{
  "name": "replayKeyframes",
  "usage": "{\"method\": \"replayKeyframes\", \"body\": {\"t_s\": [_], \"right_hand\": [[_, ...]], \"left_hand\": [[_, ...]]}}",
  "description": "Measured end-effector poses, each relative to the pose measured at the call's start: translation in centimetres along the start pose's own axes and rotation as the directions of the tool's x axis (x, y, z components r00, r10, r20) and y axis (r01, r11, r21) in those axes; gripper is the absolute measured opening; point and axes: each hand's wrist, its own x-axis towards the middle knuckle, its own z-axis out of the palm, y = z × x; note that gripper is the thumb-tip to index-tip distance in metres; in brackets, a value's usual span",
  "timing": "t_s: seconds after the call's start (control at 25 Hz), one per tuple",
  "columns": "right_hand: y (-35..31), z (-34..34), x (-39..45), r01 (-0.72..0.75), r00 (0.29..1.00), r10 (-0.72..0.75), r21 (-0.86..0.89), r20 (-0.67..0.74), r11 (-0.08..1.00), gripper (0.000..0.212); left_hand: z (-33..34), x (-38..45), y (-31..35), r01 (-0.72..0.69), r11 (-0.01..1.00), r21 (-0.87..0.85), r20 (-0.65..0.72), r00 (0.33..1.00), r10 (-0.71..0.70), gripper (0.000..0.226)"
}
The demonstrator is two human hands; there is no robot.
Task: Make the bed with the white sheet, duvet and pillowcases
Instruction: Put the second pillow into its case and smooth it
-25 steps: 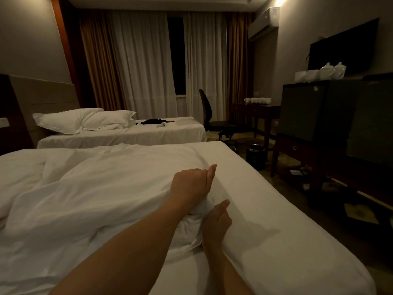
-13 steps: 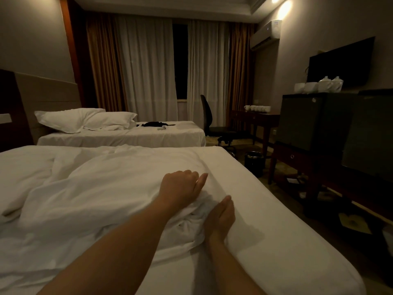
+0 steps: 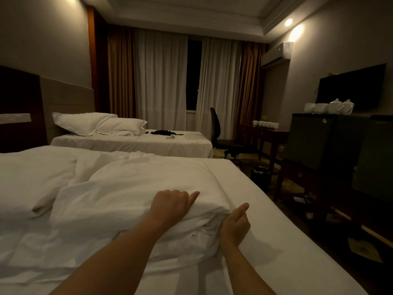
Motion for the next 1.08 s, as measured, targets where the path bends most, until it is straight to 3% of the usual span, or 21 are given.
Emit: {"method": "replayKeyframes", "body": {"t_s": [0.08,0.16,0.24,0.32,0.36,0.44,0.52,0.64,0.88,0.96,1.08], "right_hand": [[-1.2,-0.5,0.1,0.086,0.996,-0.086,-0.03,-0.011,0.996,0.081],[-3.3,-0.5,0.0,0.346,0.937,-0.343,-0.026,0.072,0.938,0.053],[-5.1,0.3,-0.6,0.655,0.742,-0.623,-0.073,0.247,0.752,0.04],[-5.3,1.8,-1.7,0.846,0.528,-0.762,-0.157,0.376,0.509,0.044],[-5.4,2.4,-2.5,0.892,0.452,-0.795,-0.191,0.406,0.41,0.047],[-5.0,3.4,-3.1,0.926,0.37,-0.829,-0.238,0.419,0.293,0.05],[-4.8,3.8,-2.8,0.933,0.347,-0.84,-0.249,0.417,0.262,0.053],[-4.6,4.0,-2.2,0.925,0.378,-0.837,-0.21,0.396,0.318,0.061],[-5.0,4.0,-2.4,0.89,0.456,-0.825,-0.178,0.334,0.42,0.069],[-4.7,3.8,-2.5,0.903,0.429,-0.836,-0.173,0.341,0.393,0.067],[-4.8,3.6,-3.3,0.945,0.326,-0.866,-0.146,0.379,0.292,0.058]], "left_hand": [[-0.3,-0.1,0.0,0.003,1.0,-0.006,0.034,0.999,-0.003,0.073],[-0.6,-0.5,-0.4,0.002,1.0,-0.011,0.05,0.999,-0.001,0.065],[-1.0,-1.1,-1.5,-0.003,1.0,-0.01,0.061,0.998,0.004,0.058],[-1.6,-2.1,-3.4,0.011,1.0,0.022,0.076,0.997,-0.013,0.053],[-1.9,-3.0,-4.6,0.027,0.998,0.054,0.081,0.996,-0.032,0.052],[-2.4,-4.9,-7.2,0.056,0.992,0.116,0.074,0.995,-0.064,0.05],[-2.4,-6.5,-9.3,0.037,0.988,0.151,0.07,0.996,-0.048,0.053],[-2.1,-6.9,-11.0,0.012,0.991,0.132,0.057,0.998,-0.02,0.071],[-3.4,-5.2,-13.1,0.156,0.985,0.067,0.001,0.988,-0.157,0.075],[-3.4,-6.2,-13.5,0.136,0.99,0.039,-0.014,0.991,-0.135,0.073],[-3.3,-8.1,-14.7,0.053,0.998,0.038,-0.091,0.995,-0.049,0.07]]}}
